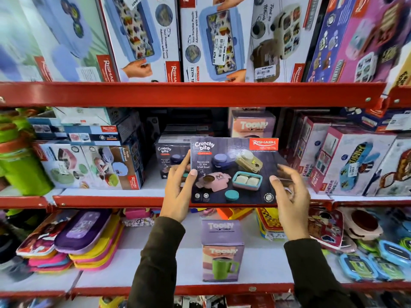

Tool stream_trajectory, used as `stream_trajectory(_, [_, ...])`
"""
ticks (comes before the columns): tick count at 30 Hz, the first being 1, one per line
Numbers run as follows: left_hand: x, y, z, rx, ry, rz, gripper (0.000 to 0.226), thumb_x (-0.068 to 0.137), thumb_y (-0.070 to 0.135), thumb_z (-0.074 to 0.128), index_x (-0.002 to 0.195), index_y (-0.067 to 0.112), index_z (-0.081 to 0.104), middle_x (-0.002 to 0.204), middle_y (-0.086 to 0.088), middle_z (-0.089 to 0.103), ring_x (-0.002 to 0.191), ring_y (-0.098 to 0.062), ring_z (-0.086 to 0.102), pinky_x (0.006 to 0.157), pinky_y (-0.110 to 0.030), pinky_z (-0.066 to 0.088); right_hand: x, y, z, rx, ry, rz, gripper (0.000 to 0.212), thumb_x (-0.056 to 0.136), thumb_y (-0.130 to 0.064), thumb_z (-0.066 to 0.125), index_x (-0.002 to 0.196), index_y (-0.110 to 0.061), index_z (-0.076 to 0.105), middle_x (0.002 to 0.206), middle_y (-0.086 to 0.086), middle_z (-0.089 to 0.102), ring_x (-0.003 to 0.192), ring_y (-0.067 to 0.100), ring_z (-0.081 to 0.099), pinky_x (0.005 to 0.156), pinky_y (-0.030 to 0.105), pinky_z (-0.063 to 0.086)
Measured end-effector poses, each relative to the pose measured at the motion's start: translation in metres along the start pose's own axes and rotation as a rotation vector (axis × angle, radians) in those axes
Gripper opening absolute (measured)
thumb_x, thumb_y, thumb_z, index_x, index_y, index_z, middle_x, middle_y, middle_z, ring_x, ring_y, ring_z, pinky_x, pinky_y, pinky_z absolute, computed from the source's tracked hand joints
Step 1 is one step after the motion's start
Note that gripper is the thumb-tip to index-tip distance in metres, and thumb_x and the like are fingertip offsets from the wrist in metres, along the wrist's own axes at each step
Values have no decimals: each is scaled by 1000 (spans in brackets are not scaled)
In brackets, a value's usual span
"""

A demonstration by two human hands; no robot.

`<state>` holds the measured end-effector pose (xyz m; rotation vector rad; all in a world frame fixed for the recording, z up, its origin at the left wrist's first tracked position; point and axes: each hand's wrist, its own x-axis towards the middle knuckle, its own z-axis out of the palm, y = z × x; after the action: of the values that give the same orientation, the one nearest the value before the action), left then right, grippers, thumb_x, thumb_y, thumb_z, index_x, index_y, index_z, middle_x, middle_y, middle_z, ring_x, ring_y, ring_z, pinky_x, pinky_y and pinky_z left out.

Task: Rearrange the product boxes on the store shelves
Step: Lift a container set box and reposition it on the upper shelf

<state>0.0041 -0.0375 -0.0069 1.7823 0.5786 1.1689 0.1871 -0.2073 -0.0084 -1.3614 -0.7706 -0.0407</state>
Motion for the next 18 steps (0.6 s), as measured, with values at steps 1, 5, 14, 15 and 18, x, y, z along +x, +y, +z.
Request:
stream_trajectory(1, [-1,-1,-2,3,6,0,42,94,48,47,132,65,39,116,19,50,111,20,49,99,-13,39,-2,1,2,2,-1,4,32,97,-17,65,114,-44,62,116,-15,68,110,4,64,86,21,50])
stream_trajectory(5, [-4,-4,-10,-22,4,-37,40,100,42,50,135,58,39,120,22,49,109,27,49,94,-9,44,-6,2,9,16,-7,34,31,97,-14,65,115,-39,63,113,-11,70,102,-2,67,78,14,54])
stream_trajectory(14, [9,-17,-52,59,46,-65,52,98,35,49,148,42,39,135,14,55,130,-1,51,109,-30,44,4,5,49,-83,-160,24,30,95,-16,68,122,-25,59,120,-5,69,108,7,67,77,10,54])
stream_trajectory(15, [11,-19,-58,67,51,-76,52,99,33,50,149,40,39,141,8,55,132,-8,52,110,-34,45,6,9,57,-106,-186,29,31,95,-17,67,124,-25,58,123,-3,68,111,12,67,80,13,55])
stream_trajectory(18, [18,-30,-76,79,64,-126,51,103,17,49,150,31,40,136,0,60,127,-15,57,109,-40,48,6,21,82,-174,-265,33,29,96,-18,66,121,-29,55,118,-10,66,113,15,66,95,33,58])
